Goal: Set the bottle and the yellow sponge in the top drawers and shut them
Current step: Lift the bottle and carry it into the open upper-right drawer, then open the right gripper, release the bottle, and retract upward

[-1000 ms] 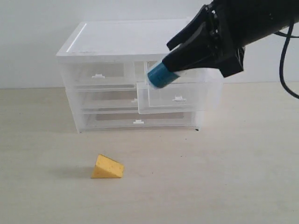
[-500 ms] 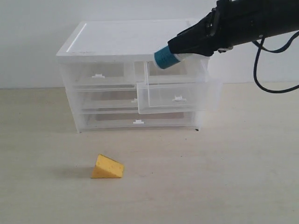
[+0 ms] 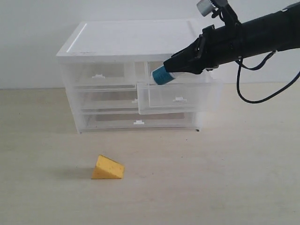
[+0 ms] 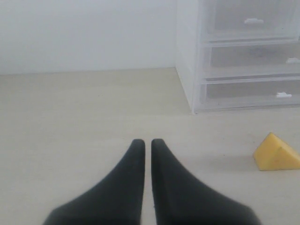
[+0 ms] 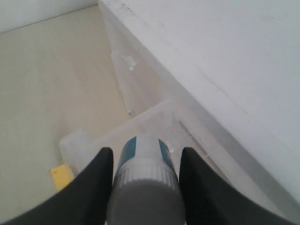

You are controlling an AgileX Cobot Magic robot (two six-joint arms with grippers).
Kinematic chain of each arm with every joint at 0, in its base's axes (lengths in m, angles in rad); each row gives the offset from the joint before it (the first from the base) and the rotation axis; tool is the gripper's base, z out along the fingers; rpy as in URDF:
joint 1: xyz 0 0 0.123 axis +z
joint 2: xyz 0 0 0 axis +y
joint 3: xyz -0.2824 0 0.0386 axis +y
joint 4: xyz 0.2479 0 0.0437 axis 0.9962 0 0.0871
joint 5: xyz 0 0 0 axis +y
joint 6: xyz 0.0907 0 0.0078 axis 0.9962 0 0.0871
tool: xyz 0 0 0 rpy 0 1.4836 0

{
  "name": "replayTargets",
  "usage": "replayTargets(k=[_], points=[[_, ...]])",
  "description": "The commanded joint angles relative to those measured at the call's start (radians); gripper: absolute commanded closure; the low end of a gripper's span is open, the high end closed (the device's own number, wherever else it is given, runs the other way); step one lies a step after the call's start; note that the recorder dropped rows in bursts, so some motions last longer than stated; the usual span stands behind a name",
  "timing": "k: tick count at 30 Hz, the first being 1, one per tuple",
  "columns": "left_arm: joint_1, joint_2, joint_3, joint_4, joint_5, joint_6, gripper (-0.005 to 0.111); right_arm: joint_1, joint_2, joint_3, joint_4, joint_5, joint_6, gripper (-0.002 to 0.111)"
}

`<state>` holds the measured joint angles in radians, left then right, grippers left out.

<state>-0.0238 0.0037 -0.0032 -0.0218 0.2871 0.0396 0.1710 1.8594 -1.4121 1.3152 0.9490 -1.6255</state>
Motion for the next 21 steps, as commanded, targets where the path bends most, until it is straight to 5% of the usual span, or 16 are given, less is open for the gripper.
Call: replayTargets(k=[1,4,7,17,21], points=[[0.003,-0.004,0.003,-0.007,-0.003,-0.006,0.102,-0.003,0.021,-0.007,0.013,-0.027,-0.007,0.097],[0.003,-0.004,0.003,-0.007,-0.003,-0.006,0.102,-0.003,0.025,-0.007,0.011,-0.043,-0.009,0.057],[0.003,-0.004,0.003,-0.007,-0.003,-0.006,0.102,-0.003,0.023,-0.007,0.011,-0.061,-0.007,0.037],[0.003,-0.004,0.003,-0.007,-0.003,-0.006,0.102,-0.003,-0.074,-0.007,0.011,-0.169,0.005,0.037],[0.003,-0.004,0.003,-0.007,-0.003,-0.006,0.102,-0.003,-0.107,-0.007,-0.017,-0.212,0.095,0.049]])
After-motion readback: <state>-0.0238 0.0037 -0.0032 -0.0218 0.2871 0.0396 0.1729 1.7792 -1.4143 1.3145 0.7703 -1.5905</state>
